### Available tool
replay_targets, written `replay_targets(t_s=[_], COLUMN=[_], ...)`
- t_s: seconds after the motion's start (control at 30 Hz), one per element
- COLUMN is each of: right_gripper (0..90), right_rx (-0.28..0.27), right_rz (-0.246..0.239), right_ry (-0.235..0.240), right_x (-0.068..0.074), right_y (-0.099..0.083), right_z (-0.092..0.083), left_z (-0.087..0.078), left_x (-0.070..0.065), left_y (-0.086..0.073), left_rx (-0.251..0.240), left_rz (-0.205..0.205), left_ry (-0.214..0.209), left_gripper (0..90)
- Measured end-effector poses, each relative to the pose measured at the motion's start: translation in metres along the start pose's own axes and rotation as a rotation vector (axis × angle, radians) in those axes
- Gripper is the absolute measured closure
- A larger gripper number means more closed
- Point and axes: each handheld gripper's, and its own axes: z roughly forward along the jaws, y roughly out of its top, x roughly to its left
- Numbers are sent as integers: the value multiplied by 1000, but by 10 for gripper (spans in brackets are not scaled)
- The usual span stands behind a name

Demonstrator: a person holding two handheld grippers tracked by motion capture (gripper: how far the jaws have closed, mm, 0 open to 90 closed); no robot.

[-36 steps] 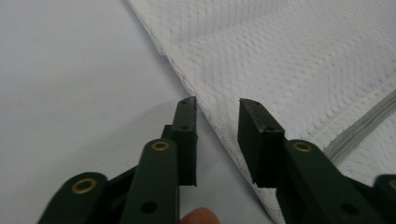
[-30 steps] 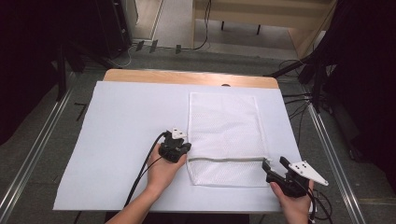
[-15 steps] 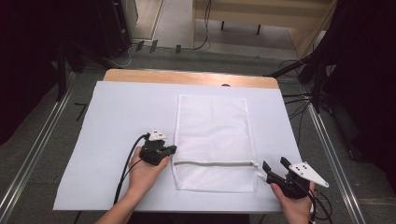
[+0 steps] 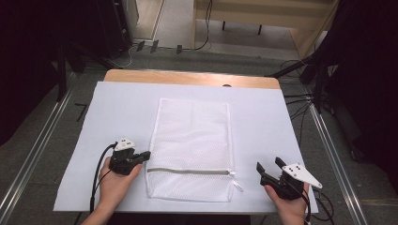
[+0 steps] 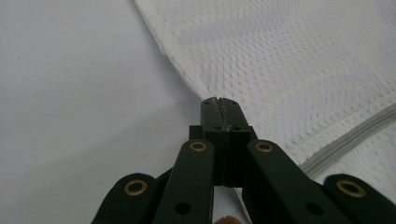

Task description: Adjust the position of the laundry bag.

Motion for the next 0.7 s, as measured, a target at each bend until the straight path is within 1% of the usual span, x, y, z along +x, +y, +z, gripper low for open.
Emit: replay_targets(t_s=[0.07, 0.1, 0.2, 0.33, 0.37, 0.4, 0.43, 0.47, 0.5, 0.53, 0.57, 0.6, 0.63, 0.67, 0.7], right_gripper=[277, 277, 277, 299, 320, 338, 356, 356, 389, 389, 398, 398, 394, 389, 383], right_rx=[1, 1, 2, -8, -4, 3, 4, 4, 19, 19, 19, 19, 22, 21, 21], right_rz=[-4, -6, -8, -17, -9, -8, 4, 4, 26, 26, 19, 19, 1, -1, -7], right_ry=[3, 8, 13, 19, 32, 51, 73, 73, 120, 120, 143, 143, 165, 172, 178], right_x=[1, 3, 5, 8, 9, 9, 9, 9, 12, 12, 16, 16, 23, 27, 31], right_y=[0, 0, 0, 0, 0, 0, -1, -1, -1, -1, -1, -1, -1, -1, -1], right_z=[0, 1, 2, 1, 0, 1, 1, 1, 1, 1, 0, 0, -1, -1, -2], left_z=[-1, -5, -8, -10, -11, -11, -11, -11, -11, -11, -12, -12, -12, -13, -14], left_x=[1, 4, 4, 3, 3, 2, 2, 2, 2, 2, 3, 3, 3, 3, 2], left_y=[-2, -7, -12, -12, -12, -12, -12, -12, -12, -12, -12, -12, -12, -11, -10], left_rx=[-3, -7, -5, -12, -20, -22, -24, -24, -24, -24, -31, -31, -44, -64, -79], left_rz=[-6, -17, -15, -15, -17, -19, -14, -14, -14, -14, -12, -12, -8, -4, 20], left_ry=[2, 6, 7, -1, -3, -4, -3, -3, -8, -8, -17, -17, -12, -12, 20], left_gripper=[900, 900, 900, 900, 900, 900, 900, 900, 900, 900, 900, 892, 806, 692, 593])
